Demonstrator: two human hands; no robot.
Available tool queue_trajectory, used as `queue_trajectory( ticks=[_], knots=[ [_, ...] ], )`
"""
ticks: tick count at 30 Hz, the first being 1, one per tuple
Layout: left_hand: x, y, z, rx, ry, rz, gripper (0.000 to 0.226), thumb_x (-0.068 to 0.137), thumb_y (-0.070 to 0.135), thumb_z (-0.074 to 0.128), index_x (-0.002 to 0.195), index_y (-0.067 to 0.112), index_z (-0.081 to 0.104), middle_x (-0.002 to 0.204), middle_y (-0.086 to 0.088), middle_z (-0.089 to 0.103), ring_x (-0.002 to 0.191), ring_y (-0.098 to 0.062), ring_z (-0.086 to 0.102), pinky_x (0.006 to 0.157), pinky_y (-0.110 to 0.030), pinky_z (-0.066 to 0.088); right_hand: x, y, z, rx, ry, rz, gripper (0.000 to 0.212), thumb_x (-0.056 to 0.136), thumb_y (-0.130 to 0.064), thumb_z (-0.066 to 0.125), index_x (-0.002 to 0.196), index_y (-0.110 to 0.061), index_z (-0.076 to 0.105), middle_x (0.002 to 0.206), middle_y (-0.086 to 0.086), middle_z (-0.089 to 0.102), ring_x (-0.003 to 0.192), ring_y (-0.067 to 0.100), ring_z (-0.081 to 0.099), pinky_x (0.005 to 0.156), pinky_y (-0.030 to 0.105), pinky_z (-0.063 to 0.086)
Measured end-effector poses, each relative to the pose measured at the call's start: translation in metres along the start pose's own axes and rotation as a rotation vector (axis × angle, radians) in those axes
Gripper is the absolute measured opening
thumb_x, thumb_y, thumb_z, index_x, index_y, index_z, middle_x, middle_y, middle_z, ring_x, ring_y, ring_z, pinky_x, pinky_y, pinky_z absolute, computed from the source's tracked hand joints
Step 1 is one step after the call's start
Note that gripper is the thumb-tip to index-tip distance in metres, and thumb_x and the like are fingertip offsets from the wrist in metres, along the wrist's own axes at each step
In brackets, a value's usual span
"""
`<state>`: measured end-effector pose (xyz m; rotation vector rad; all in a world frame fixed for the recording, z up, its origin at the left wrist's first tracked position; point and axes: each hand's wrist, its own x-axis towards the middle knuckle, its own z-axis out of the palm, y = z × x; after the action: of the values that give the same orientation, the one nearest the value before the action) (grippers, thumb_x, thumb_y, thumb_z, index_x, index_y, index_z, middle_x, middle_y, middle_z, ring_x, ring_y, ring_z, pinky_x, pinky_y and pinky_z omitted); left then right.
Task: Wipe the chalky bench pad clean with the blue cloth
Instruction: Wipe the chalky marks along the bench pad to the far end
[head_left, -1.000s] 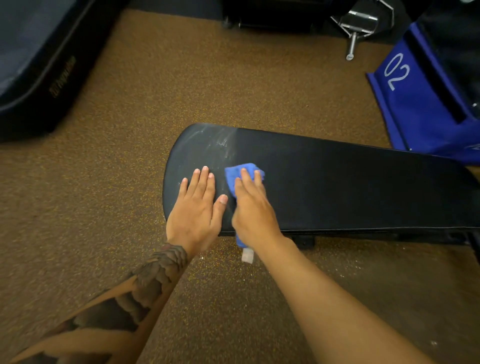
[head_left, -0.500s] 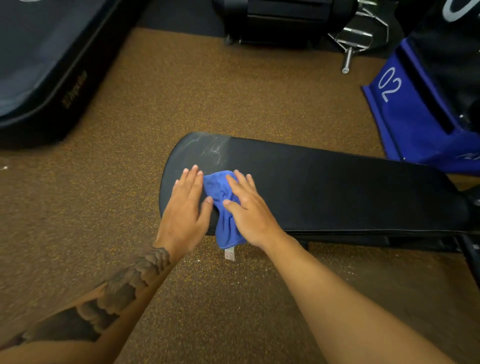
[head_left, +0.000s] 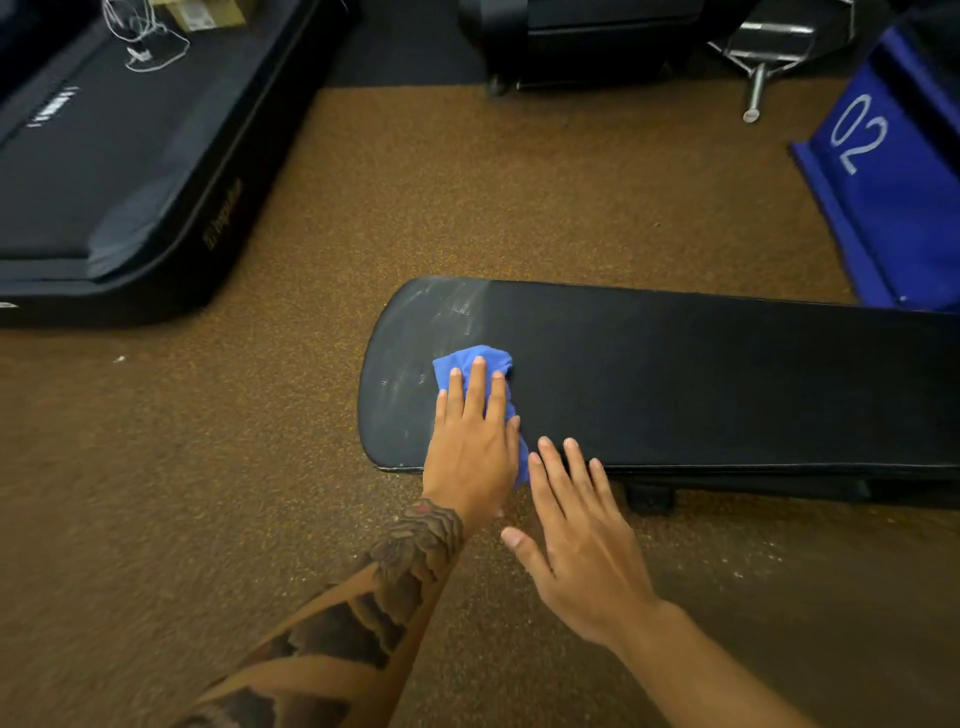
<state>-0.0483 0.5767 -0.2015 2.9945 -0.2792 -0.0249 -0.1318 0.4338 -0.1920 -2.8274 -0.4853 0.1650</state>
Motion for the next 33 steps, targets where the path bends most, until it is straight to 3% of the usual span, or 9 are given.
queue_trajectory(
  ticks=[3, 7, 11, 14, 17, 22, 28, 33],
  knots=[
    [-0.001, -0.016, 0.003, -0.059, 0.039, 0.093, 0.049, 0.092, 0.015, 0.036, 0.138, -0.002, 0.044, 0.148, -0.026, 0.037, 0.135, -0.048, 0.035, 0.102, -0.055, 0.042, -0.001, 0.001, 0.007, -0.044, -0.036, -0.002, 0.075, 0.095, -0.06, 0.017, 0.148, -0.009, 0.013, 0.157, 0.007, 0.004, 0.145, 0.024, -0.004, 0.114, 0.045, 0.007],
    [-0.016, -0.044, -0.001, -0.116, 0.073, 0.102, 0.061, 0.081, -0.007, 0.054, 0.14, 0.0, 0.042, 0.152, -0.019, 0.033, 0.138, -0.046, 0.03, 0.1, -0.052, 0.046, -0.001, 0.005, 0.01, -0.059, -0.062, -0.003, 0.076, 0.094, -0.061, 0.016, 0.149, -0.009, 0.01, 0.158, 0.007, 0.002, 0.145, 0.024, -0.005, 0.113, 0.045, 0.007],
    [-0.024, -0.049, -0.003, -0.163, 0.085, 0.115, 0.055, 0.085, 0.006, 0.035, 0.139, -0.002, 0.043, 0.151, -0.021, 0.034, 0.139, -0.047, 0.027, 0.109, -0.055, 0.032, -0.001, 0.008, 0.009, -0.059, -0.078, -0.02, 0.077, 0.094, -0.062, 0.017, 0.149, -0.009, 0.009, 0.158, 0.006, 0.001, 0.144, 0.023, -0.008, 0.113, 0.045, 0.008],
    [-0.006, -0.025, -0.002, -0.215, 0.031, 0.147, 0.063, 0.075, -0.006, 0.056, 0.137, -0.007, 0.043, 0.149, -0.025, 0.035, 0.137, -0.05, 0.028, 0.109, -0.062, 0.029, -0.001, 0.009, 0.009, -0.063, -0.087, -0.024, 0.078, 0.094, -0.063, 0.017, 0.149, -0.009, 0.007, 0.158, 0.007, -0.001, 0.144, 0.023, -0.009, 0.113, 0.045, 0.008],
    [0.025, -0.011, -0.002, -0.19, 0.031, 0.199, 0.056, 0.08, -0.004, 0.043, 0.137, -0.007, 0.044, 0.147, -0.025, 0.039, 0.135, -0.05, 0.033, 0.113, -0.056, 0.026, -0.001, 0.009, 0.012, -0.067, -0.085, -0.021, 0.078, 0.093, -0.064, 0.018, 0.149, -0.009, 0.007, 0.158, 0.007, -0.001, 0.144, 0.024, -0.008, 0.113, 0.046, 0.008],
    [0.067, -0.021, -0.002, -0.11, 0.023, 0.272, 0.048, 0.098, 0.023, 0.034, 0.139, -0.001, 0.044, 0.148, -0.019, 0.04, 0.136, -0.045, 0.034, 0.111, -0.055, 0.03, 0.0, 0.009, 0.018, -0.065, -0.069, -0.01, 0.079, 0.093, -0.064, 0.022, 0.148, -0.009, 0.01, 0.158, 0.008, 0.003, 0.145, 0.025, -0.002, 0.113, 0.046, 0.008],
    [0.045, -0.016, 0.008, -0.286, 0.112, 0.009, 0.044, 0.097, 0.018, 0.037, 0.139, 0.005, 0.046, 0.151, -0.018, 0.035, 0.14, -0.046, 0.026, 0.109, -0.057, 0.032, -0.001, 0.012, 0.011, -0.026, -0.059, -0.033, 0.078, 0.093, -0.062, 0.028, 0.148, -0.008, 0.014, 0.157, 0.008, 0.007, 0.145, 0.024, 0.001, 0.113, 0.045, 0.01],
    [0.034, -0.001, 0.009, -0.256, 0.065, 0.143, 0.043, 0.097, 0.019, 0.034, 0.133, 0.005, 0.054, 0.148, -0.02, 0.04, 0.137, -0.047, 0.031, 0.109, -0.057, 0.032, -0.001, 0.012, 0.008, -0.001, -0.078, -0.026, 0.078, 0.093, -0.064, 0.027, 0.147, -0.009, 0.018, 0.157, 0.007, 0.01, 0.145, 0.024, 0.003, 0.112, 0.044, 0.011]
  ],
)
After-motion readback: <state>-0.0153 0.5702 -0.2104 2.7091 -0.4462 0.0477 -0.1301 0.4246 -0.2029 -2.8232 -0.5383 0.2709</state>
